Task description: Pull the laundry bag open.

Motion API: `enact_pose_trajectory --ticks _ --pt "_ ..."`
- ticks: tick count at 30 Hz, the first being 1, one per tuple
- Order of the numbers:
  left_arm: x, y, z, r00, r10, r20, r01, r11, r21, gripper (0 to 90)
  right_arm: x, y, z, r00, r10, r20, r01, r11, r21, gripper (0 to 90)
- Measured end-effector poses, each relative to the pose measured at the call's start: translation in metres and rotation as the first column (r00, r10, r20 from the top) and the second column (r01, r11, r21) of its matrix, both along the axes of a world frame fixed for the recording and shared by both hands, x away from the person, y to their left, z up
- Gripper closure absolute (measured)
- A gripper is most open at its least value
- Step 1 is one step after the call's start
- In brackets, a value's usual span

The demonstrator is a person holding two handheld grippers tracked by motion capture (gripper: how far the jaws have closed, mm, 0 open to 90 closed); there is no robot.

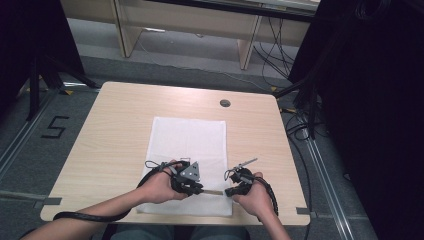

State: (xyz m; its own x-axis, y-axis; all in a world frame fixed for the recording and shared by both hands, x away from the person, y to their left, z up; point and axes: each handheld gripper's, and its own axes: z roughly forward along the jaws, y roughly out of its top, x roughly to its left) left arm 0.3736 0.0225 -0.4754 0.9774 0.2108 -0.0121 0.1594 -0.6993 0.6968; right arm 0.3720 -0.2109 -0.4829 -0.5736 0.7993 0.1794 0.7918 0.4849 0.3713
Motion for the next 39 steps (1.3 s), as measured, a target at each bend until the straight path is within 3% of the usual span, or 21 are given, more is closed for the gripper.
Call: enact_pose_trajectory --ticks 2,4,5,8,22,28,30,34,39 --pt "0.0 0.001 0.001 0.9998 -0.013 0.015 0.013 0.9999 0.006 82.1 0.0 0.0 0.0 1.0 0.0 0.003 0.0 1.0 -0.001 90.0" --pt "0.0 0.002 0.002 1.0 -0.002 0.004 0.002 1.0 0.002 82.1 0.0 0.0 0.0 1.0 0.004 0.004 -0.004 1.0 -0.003 90.0" --pt "0.001 0.003 0.003 0.9997 -0.012 0.021 0.012 0.9999 0.008 82.0 0.0 0.001 0.0 1.0 0.004 0.005 -0.004 1.0 -0.003 90.0" --pt "0.002 0.005 0.001 1.0 0.002 -0.004 -0.003 1.0 -0.007 82.0 -0.001 0.001 0.0 1.0 0.003 0.009 -0.003 1.0 -0.002 90.0" --pt "0.0 0.013 0.0 1.0 0.006 -0.002 -0.006 0.9995 -0.031 82.1 0.0 0.001 0.0 1.0 0.003 0.004 -0.003 1.0 -0.004 90.0" --pt "0.001 0.017 0.001 0.9999 -0.001 0.011 0.001 0.9998 -0.018 82.0 0.0 0.001 0.0 1.0 -0.001 0.0 0.001 1.0 -0.005 90.0" --pt "0.001 0.018 0.001 0.9999 0.012 -0.006 -0.012 0.9991 -0.041 82.1 0.0 0.001 0.0 1.0 0.001 0.001 -0.001 1.0 -0.008 90.0" --pt "0.0 0.019 0.001 0.9999 -0.002 0.013 0.003 0.9999 -0.015 82.1 0.0 0.002 0.001 1.0 -0.003 0.0 0.003 1.0 -0.014 90.0" --pt "0.0 0.023 0.002 0.9998 -0.005 0.017 0.005 0.9998 -0.017 82.1 0.0 0.002 0.001 1.0 -0.002 0.004 0.002 1.0 -0.015 90.0"
